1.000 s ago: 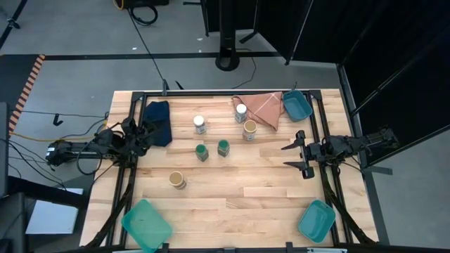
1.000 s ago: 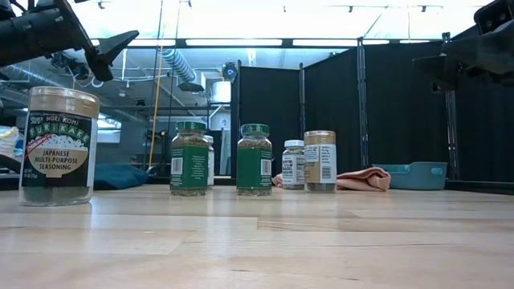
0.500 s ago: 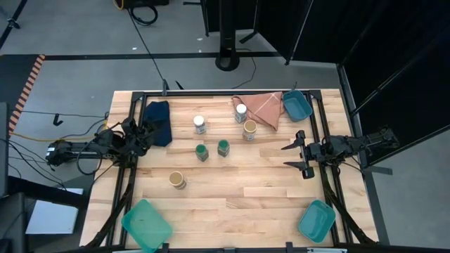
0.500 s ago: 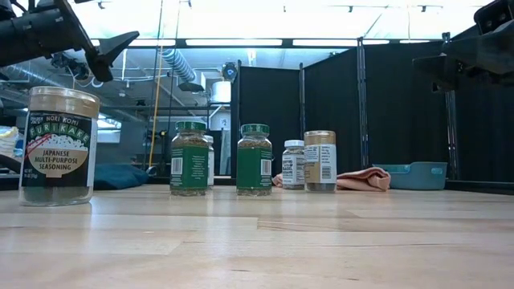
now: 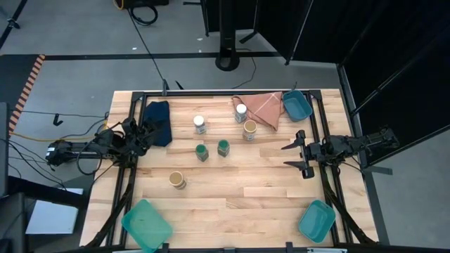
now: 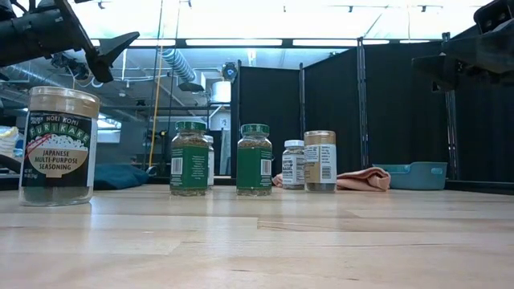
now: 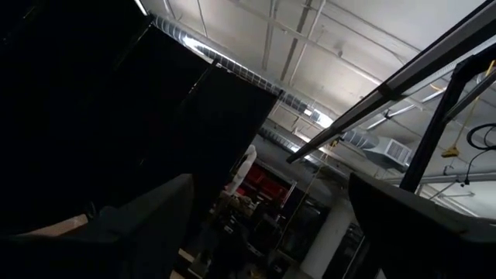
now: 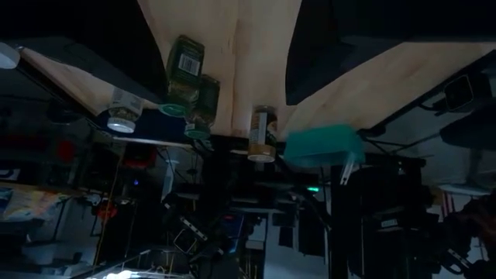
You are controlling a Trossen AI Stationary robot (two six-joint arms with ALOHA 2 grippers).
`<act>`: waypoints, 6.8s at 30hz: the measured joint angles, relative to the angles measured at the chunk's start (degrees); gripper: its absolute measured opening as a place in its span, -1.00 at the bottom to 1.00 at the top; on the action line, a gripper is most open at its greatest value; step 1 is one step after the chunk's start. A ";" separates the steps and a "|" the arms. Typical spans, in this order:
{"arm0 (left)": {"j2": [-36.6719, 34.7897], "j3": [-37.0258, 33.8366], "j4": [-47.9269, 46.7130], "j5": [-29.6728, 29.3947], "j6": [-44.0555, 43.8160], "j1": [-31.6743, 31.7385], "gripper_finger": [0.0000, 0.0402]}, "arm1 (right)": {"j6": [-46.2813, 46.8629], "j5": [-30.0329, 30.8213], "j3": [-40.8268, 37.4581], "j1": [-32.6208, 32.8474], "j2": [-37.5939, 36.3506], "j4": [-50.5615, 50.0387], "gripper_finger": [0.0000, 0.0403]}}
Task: Sort spices by type
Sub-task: Put the bottom brown seasoning bottle into the green transparent bin
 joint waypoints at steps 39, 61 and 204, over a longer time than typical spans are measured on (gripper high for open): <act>0.00 0.00 1.01 0.07 -16.61 0.00 0.75 | 10.00 -0.33 0.00 0.11 -0.01 9.57 0.34; 0.04 14.74 4.57 6.99 -2.68 0.00 0.75 | 13.32 -0.03 0.02 0.11 -0.01 57.11 0.33; 66.84 53.66 -88.54 -0.50 -11.54 -31.01 0.75 | 9.64 -4.55 49.29 0.11 19.24 -3.98 0.31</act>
